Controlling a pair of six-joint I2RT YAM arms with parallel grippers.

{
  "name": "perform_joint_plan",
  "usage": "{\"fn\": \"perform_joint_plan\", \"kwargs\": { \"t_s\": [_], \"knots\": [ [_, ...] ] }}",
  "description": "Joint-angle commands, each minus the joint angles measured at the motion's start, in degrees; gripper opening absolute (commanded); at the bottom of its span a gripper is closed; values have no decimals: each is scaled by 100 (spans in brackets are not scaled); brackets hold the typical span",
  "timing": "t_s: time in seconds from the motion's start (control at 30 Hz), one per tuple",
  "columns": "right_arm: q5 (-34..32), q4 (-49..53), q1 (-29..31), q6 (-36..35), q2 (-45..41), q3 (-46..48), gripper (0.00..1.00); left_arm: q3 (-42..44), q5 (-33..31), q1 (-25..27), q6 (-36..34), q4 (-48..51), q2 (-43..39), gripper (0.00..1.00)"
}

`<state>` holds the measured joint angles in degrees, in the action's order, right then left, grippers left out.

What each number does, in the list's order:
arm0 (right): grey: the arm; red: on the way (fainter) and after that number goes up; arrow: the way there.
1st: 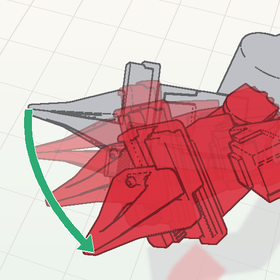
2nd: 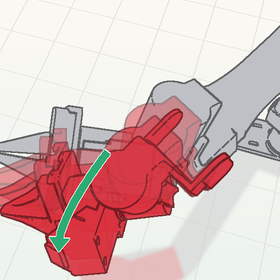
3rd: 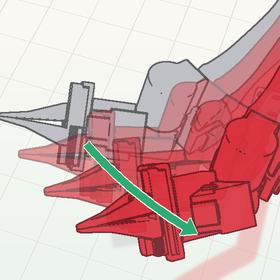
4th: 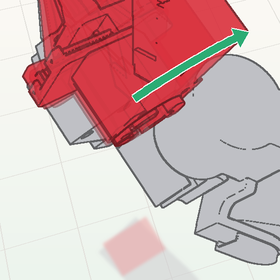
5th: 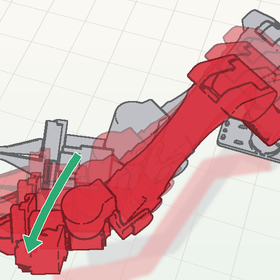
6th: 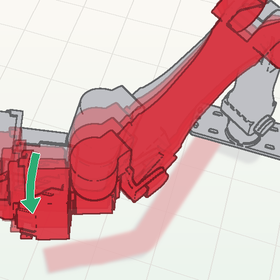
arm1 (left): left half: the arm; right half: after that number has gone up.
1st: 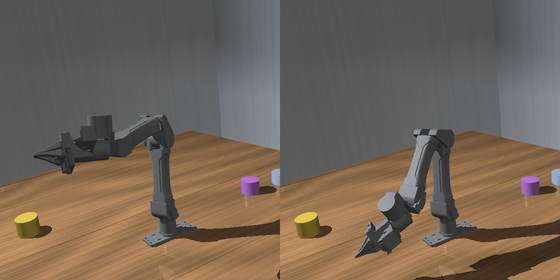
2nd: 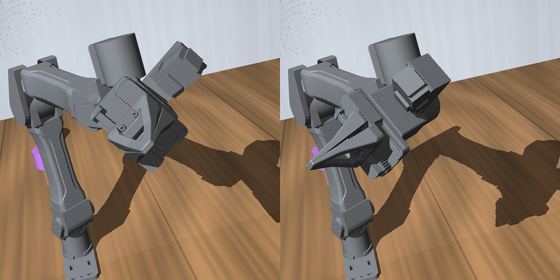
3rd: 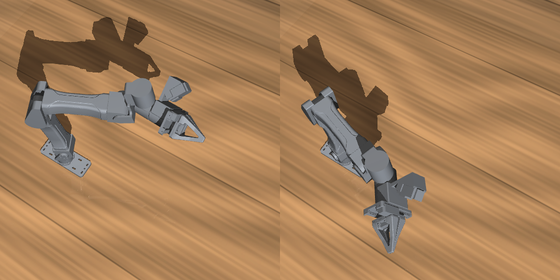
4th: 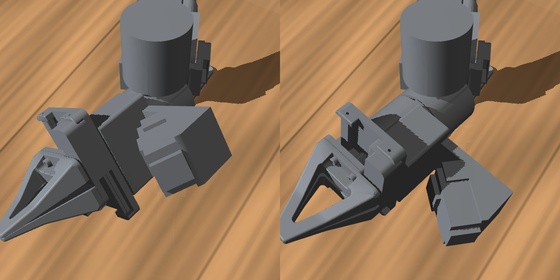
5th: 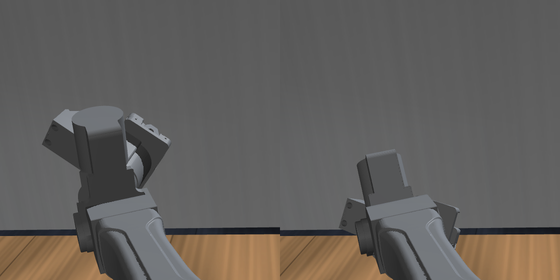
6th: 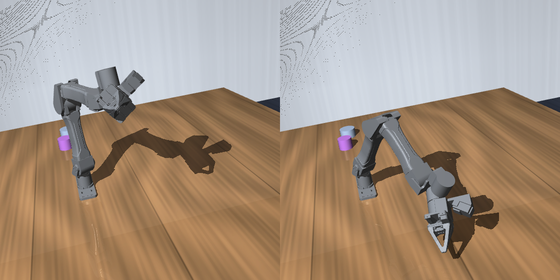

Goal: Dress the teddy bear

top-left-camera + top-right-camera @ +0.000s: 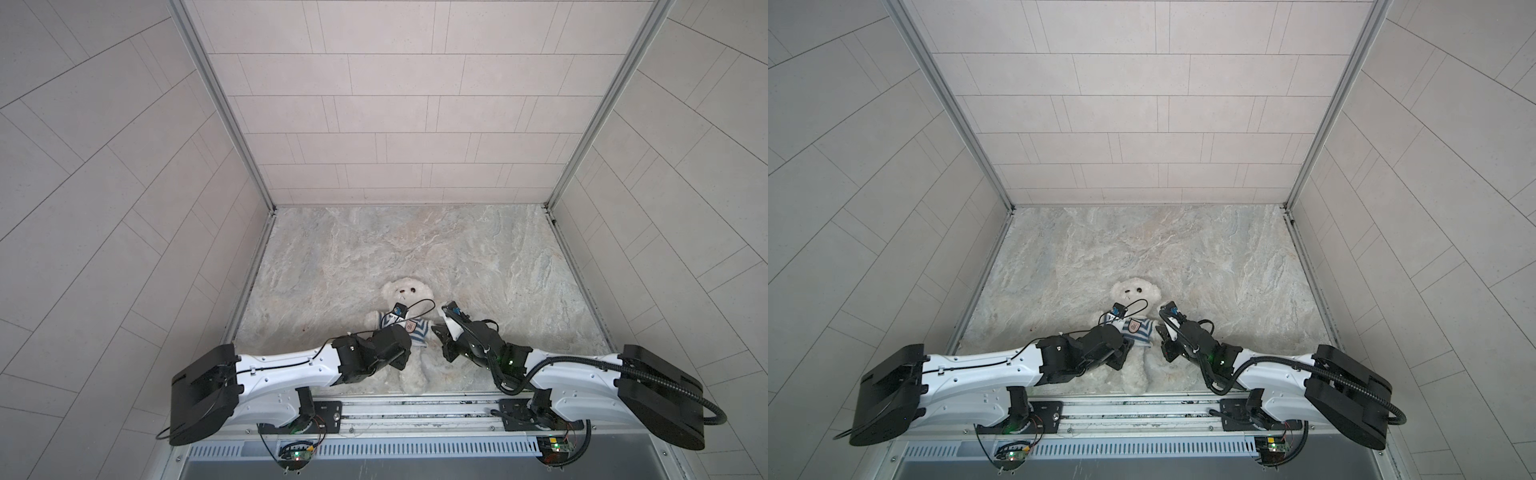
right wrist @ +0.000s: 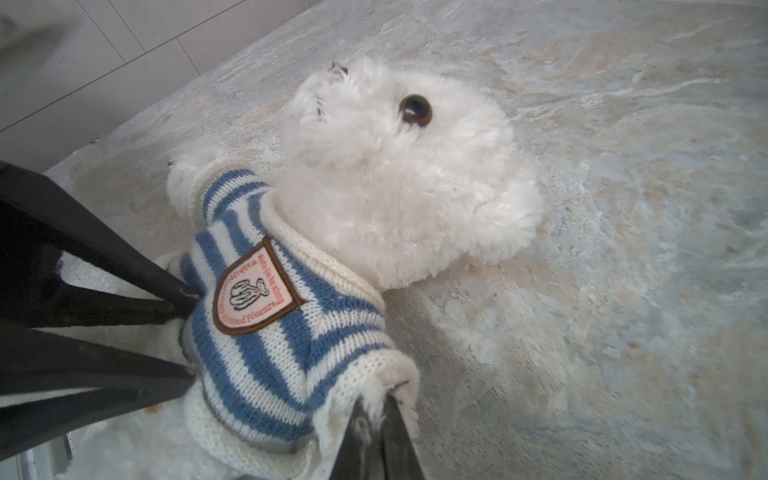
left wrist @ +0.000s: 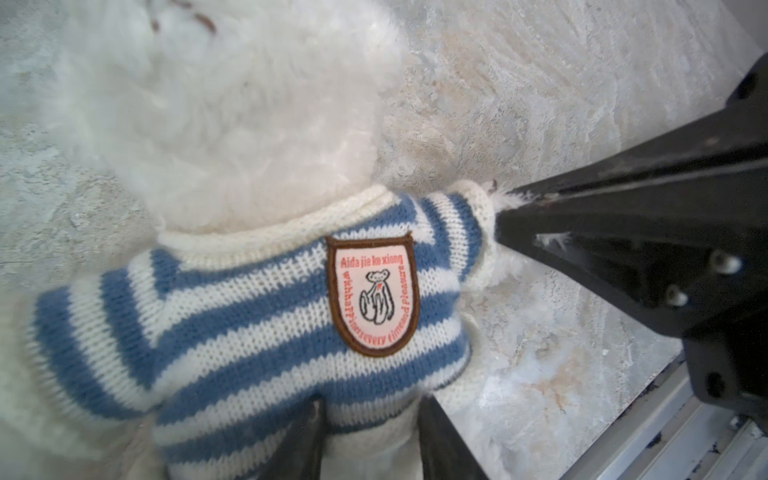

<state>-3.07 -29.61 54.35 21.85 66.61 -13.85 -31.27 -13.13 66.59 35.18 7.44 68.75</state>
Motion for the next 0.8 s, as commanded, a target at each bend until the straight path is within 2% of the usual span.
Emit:
{"fn": "perform_joint_plan", "kwargs": {
  "t_s": [0.0,0.1,0.17,0.27,0.4,0.53,0.77],
  "knots": [
    [-308,94,-4,219,-134,146,6,158,-203,21,113,362,101,40],
    [-310,347,-11,316,-174,171,7,263,-65,21,202,182,177,40],
    [-311,518,-6,355,-240,178,12,352,-7,21,260,31,208,40],
    [-177,675,-1,250,-537,166,24,409,35,21,323,-125,256,39],
    [-130,1563,36,317,-1300,-143,40,446,100,21,380,-317,329,39],
    [-141,1812,51,143,-1832,-314,44,503,176,36,428,-503,436,38],
    [27,1996,33,-69,-880,-944,44,620,190,108,518,-716,451,37]
  ]
}}
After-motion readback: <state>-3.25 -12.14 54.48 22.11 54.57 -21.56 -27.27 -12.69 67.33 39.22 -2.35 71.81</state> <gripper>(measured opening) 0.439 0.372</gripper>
